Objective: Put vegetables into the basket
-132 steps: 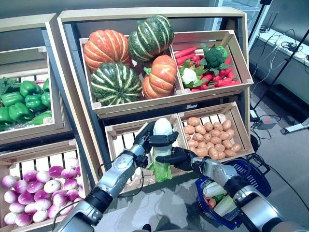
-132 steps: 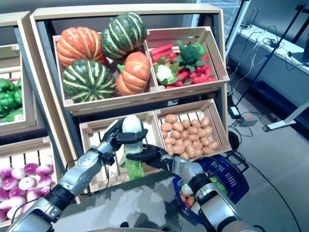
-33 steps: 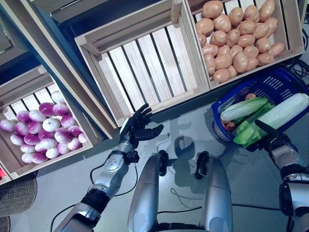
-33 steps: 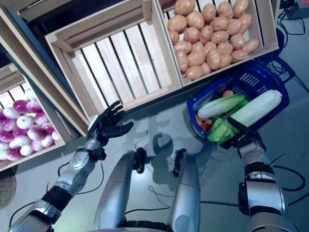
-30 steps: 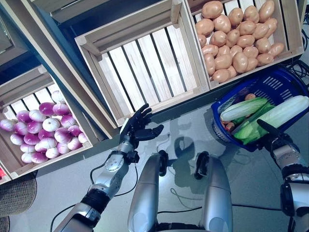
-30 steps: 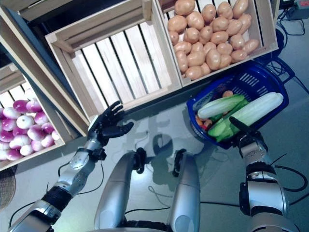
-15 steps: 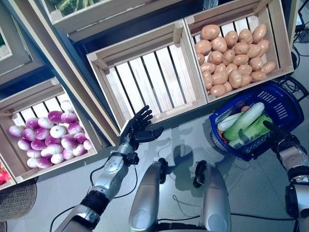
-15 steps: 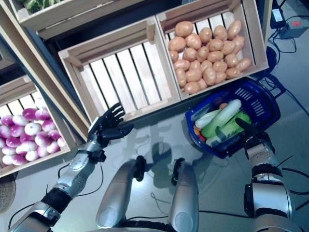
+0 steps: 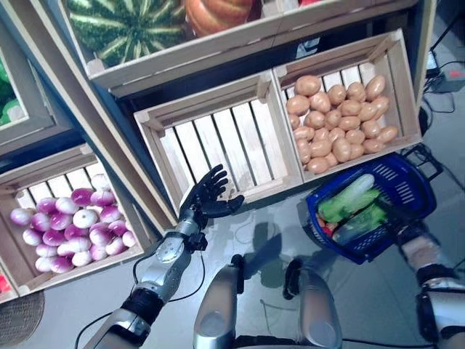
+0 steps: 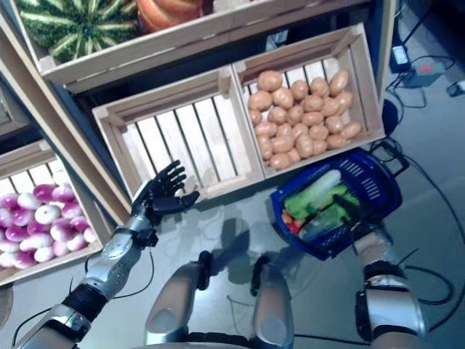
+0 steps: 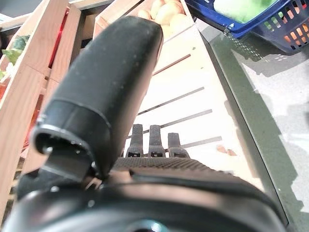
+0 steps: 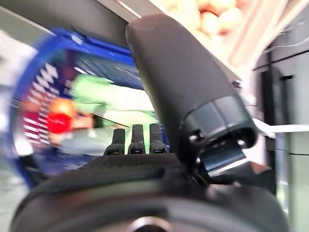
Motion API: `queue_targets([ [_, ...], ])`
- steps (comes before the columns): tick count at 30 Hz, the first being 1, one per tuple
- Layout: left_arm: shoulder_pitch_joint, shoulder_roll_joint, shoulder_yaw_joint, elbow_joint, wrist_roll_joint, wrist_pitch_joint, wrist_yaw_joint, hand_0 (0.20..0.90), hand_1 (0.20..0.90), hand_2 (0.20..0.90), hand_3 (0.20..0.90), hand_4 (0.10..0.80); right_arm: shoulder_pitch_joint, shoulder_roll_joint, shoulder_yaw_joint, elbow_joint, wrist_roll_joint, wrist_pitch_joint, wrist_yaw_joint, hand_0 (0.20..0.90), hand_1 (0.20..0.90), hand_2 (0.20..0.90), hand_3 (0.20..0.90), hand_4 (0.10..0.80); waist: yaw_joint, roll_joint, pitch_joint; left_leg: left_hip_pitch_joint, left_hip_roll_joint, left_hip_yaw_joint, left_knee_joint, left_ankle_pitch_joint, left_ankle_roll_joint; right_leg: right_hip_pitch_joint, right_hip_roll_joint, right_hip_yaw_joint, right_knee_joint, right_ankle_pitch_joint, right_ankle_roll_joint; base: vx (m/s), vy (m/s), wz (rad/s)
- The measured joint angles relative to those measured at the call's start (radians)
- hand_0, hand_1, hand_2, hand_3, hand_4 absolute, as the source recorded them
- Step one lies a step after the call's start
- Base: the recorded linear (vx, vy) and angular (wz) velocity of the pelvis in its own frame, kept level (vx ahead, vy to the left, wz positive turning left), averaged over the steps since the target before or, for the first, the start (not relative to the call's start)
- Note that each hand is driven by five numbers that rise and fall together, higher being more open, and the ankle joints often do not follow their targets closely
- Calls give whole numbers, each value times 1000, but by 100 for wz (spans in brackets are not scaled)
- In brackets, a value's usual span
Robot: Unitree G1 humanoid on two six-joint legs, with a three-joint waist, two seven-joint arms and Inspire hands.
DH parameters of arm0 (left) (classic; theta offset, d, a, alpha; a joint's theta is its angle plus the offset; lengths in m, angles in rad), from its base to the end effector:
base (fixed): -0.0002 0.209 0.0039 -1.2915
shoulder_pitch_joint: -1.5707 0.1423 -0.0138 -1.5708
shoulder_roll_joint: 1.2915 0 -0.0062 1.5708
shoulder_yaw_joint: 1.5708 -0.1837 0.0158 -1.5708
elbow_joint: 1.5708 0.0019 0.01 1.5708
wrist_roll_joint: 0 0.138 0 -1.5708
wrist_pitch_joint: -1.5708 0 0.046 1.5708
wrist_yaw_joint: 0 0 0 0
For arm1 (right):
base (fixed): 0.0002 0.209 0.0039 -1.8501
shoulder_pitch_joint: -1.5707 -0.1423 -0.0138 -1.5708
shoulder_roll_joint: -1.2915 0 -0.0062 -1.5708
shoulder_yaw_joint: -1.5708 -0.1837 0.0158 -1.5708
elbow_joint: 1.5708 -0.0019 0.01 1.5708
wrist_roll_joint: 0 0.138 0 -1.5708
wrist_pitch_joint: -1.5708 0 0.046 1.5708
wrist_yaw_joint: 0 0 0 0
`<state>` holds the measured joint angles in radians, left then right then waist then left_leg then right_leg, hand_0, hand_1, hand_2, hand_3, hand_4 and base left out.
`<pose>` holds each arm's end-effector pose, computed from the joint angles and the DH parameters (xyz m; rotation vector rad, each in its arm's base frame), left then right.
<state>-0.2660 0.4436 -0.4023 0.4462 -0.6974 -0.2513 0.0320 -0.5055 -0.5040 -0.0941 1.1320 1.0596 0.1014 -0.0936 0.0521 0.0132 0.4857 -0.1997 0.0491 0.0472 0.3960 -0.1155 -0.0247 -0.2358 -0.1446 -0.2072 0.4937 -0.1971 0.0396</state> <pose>0.2416 0.1883 0.0253 -0.1406 0.0871 -0.1345 0.2493 -0.2991 0.0110 0.6778 0.4724 -0.6281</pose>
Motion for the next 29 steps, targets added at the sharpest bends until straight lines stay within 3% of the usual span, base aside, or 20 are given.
queue_targets([
  [1, 9, -9, 5, 28, 19, 6, -2, 900, 900, 900, 900, 800, 29, 58, 9, 0, -4, -4, 11, 900, 900, 900, 900, 800, -1, -11, -29, 46, 3, 10, -70, 22, -5, 40, 14, -1, -64, 22, 4, 114, 6, -13],
  [6, 96, -57, 28, 105, 91, 12, 0, 900, 900, 900, 900, 800, 176, 144, 82, -77, -82, -47, 44, 900, 900, 900, 900, 800, -11, -2, -176, 194, 7, 20, -292, 82, 0, 190, 47, -12, -303, 99, 26, 131, 25, -6],
  [12, 184, -82, 79, 187, 107, 19, -2, 900, 900, 900, 900, 800, 278, 209, 154, -200, -147, -132, 80, 900, 900, 900, 900, 800, -15, -12, -300, 268, -1, 37, -386, 90, 11, 283, 59, 8, -458, 142, 49, 82, 25, -3],
  [20, 313, -134, 128, 199, 146, 14, -9, 900, 900, 900, 900, 800, 466, 335, 260, -353, -153, -139, 118, 900, 900, 900, 900, 800, -26, -17, -393, 336, -4, 42, -461, 99, 14, 352, 72, 35, -549, 165, 57, 43, 19, -2],
  [29, 348, -234, 134, 307, 138, -7, -20, 900, 900, 900, 900, 800, 610, 380, 328, -391, -151, -68, 118, 900, 900, 900, 900, 800, -54, -11, -418, 338, -3, 41, -472, 107, 13, 354, 75, 41, -557, 167, 58, 9, 15, 0],
])
